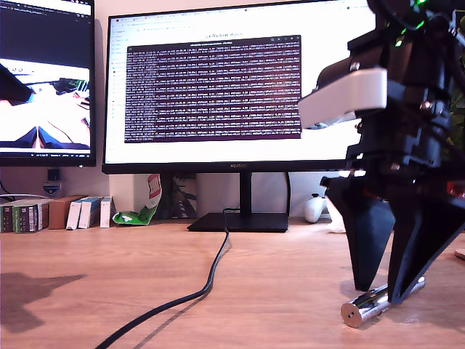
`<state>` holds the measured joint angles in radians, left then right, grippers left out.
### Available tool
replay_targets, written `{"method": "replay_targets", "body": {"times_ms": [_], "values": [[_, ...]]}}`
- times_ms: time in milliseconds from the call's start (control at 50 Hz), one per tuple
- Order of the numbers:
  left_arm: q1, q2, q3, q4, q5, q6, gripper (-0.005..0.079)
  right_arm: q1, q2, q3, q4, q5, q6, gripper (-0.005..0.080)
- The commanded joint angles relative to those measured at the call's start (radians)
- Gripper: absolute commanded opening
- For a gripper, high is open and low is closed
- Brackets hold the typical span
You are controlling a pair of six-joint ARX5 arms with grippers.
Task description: Pick the metallic laser pointer with your right arm, pass it to your left arm, then place it down to the left side of the table
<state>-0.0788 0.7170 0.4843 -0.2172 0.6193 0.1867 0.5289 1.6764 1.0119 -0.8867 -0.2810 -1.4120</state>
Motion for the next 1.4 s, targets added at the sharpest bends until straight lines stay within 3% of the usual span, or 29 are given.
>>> {"method": "replay_targets", "body": {"times_ms": [0,320,460,540,620,940,1180,1380], "values": [[-0.003,0.003,0.013,0.004,0.002,0.005,-0.0024,0.013,0.010,0.003,0.005,0.004,0.000,0.0304],[-0.003,0.003,0.013,0.004,0.002,0.005,-0.0024,0.028,0.051,-0.003,0.018,0.013,-0.002,0.0298],[-0.003,0.003,0.013,0.004,0.002,0.005,-0.0024,0.030,0.069,-0.004,0.017,0.032,-0.002,0.0253],[-0.003,0.003,0.013,0.005,0.002,0.005,-0.0024,0.037,0.075,-0.010,0.014,0.034,-0.002,0.0169],[-0.003,0.003,0.013,0.006,0.002,0.004,-0.0024,0.044,0.075,-0.011,0.019,0.033,-0.002,-0.0020],[-0.003,0.003,0.013,0.022,0.002,0.003,-0.0024,0.060,0.037,0.026,0.068,0.029,0.002,-0.0013],[-0.003,0.006,0.013,0.167,0.057,-0.003,0.0033,0.057,-0.034,0.151,0.074,0.024,0.035,-0.0013],[-0.003,0.034,0.013,0.283,0.120,-0.003,0.0045,0.057,-0.039,0.301,0.094,-0.082,0.148,-0.0013]]}}
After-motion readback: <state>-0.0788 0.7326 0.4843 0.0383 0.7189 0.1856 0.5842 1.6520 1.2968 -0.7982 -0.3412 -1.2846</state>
